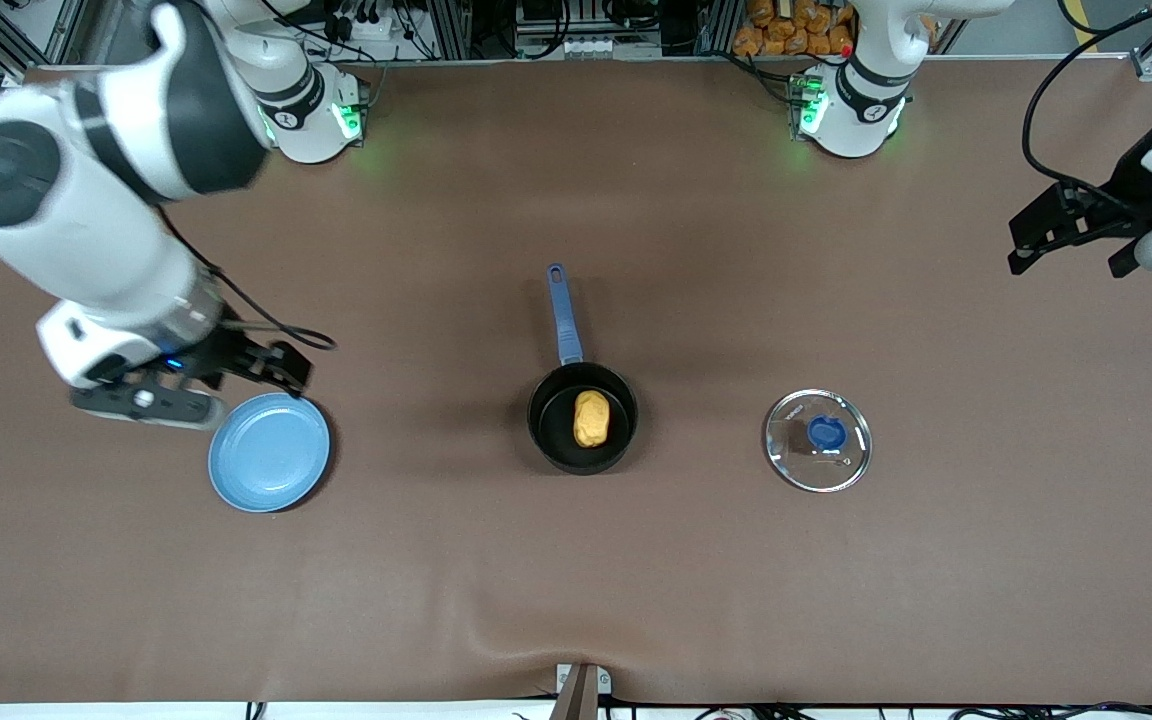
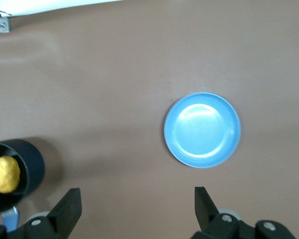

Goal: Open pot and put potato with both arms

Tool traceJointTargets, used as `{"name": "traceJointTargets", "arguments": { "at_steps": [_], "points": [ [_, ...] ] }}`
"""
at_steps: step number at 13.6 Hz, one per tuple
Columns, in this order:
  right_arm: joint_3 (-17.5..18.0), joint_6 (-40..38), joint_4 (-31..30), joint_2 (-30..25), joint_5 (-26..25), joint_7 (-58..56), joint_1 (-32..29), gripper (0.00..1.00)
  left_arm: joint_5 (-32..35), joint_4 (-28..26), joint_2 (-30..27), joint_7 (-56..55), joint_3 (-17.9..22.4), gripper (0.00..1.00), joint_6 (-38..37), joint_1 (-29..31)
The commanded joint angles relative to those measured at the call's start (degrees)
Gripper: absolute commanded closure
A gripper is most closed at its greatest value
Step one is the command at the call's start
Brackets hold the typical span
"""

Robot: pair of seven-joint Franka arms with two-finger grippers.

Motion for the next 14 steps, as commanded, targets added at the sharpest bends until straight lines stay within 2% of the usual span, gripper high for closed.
{"name": "traceJointTargets", "arguments": {
  "at_steps": [1,3,6,11,14],
  "points": [
    [1.2,1.1,-10.9,-9.7,1.7,-4.6,-4.7,0.00,-0.5,-5.6,-4.0,-0.5,0.2,0.00,2.6,0.0],
    [1.0,0.2,-13.0,-12.9,4.4,-4.9,-7.9,0.00,-0.5,-5.4,-3.8,-0.5,1.1,0.00,2.6,-0.6],
    [1.0,-2.6,-13.2,-14.7,4.9,-9.7,-12.2,0.00,-0.5,-5.3,-3.6,-0.6,1.2,0.00,2.6,-0.7],
    [0.9,-4.8,-13.4,-18.0,5.0,-9.6,-12.3,0.00,-0.5,-5.2,-3.6,-0.6,1.2,0.00,2.6,-0.7],
    [1.0,-4.2,-17.8,-23.0,5.0,-9.7,-12.1,0.00,-0.5,-5.2,-3.5,-0.9,1.3,0.00,2.6,-0.8]
  ]
}}
